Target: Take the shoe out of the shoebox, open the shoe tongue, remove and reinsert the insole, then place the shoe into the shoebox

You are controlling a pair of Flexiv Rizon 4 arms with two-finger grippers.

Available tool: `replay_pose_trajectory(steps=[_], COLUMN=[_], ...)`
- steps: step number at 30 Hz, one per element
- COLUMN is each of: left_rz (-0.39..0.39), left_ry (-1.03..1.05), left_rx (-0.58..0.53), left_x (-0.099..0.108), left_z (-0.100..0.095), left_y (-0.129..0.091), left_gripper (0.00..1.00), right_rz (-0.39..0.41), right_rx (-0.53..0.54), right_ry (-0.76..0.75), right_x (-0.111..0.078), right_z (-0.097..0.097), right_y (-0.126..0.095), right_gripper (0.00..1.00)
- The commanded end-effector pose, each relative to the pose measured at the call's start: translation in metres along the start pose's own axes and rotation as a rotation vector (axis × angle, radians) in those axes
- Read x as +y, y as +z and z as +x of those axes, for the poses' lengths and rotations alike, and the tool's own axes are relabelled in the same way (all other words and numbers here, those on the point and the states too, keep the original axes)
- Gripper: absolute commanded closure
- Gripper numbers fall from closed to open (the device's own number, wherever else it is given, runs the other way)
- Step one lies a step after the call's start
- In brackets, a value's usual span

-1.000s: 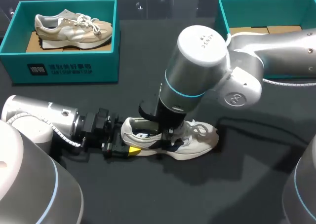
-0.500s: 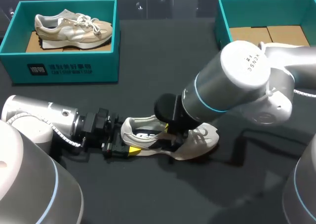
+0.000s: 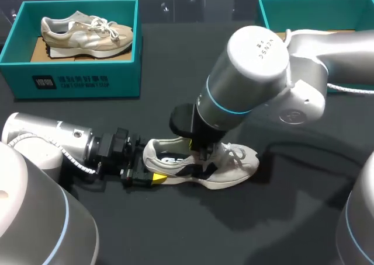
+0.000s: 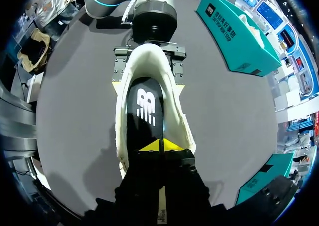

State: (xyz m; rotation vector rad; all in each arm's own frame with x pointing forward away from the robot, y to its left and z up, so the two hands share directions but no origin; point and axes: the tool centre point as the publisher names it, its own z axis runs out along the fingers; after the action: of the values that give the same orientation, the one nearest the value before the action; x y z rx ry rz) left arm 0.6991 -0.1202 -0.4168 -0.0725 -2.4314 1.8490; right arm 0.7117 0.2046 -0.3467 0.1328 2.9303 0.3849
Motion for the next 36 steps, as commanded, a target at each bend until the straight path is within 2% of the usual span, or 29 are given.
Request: replay_pose_trajectory(steps=[1,7,8,13,15,18,21,27,36], left_rz=[-0.001,-0.001,-0.001,-0.001,-0.001,-0.001,-0.001,-0.001,-0.001], left_ry=[0.001,0.001,0.001,0.001,0.001,0.001,0.001,0.001,0.001], left_rx=[-0.002,-0.002,-0.002,-0.002,-0.002,-0.002,-0.002,-0.002,-0.002], left_x=[0.002,0.002,0.002,0.002,0.002,0.002,0.002,0.002,0.002], left_z=[0.000,0.000,0.000,0.000,0.000,0.000,0.000,0.000,0.000], left_y=[0.000,0.000,0.000,0.000,0.000,0.000,0.000,0.000,0.000], left_gripper=[1.00,1.00,1.00,1.00,1.00,1.00,1.00,1.00,1.00], right_rz=[0.136,0.146,0.141,0.153,0.163,0.167,0.169,0.156,0.161], right_rx=[-0.041,-0.107,-0.115,-0.135,-0.138,-0.138,-0.110,-0.028,0.180], right_ry=[0.005,0.015,0.016,0.012,0.010,0.008,0.018,0.037,0.041], right_x=[0.013,0.005,0.004,0.001,0.000,-0.003,-0.009,-0.016,-0.016], right_z=[0.008,0.012,0.012,0.008,0.006,0.003,0.001,0.003,0.024], right_y=[0.015,0.023,0.024,0.031,0.034,0.039,0.047,0.063,0.080], right_gripper=[1.00,0.99,0.93,0.80,0.72,0.69,0.69,0.63,0.63])
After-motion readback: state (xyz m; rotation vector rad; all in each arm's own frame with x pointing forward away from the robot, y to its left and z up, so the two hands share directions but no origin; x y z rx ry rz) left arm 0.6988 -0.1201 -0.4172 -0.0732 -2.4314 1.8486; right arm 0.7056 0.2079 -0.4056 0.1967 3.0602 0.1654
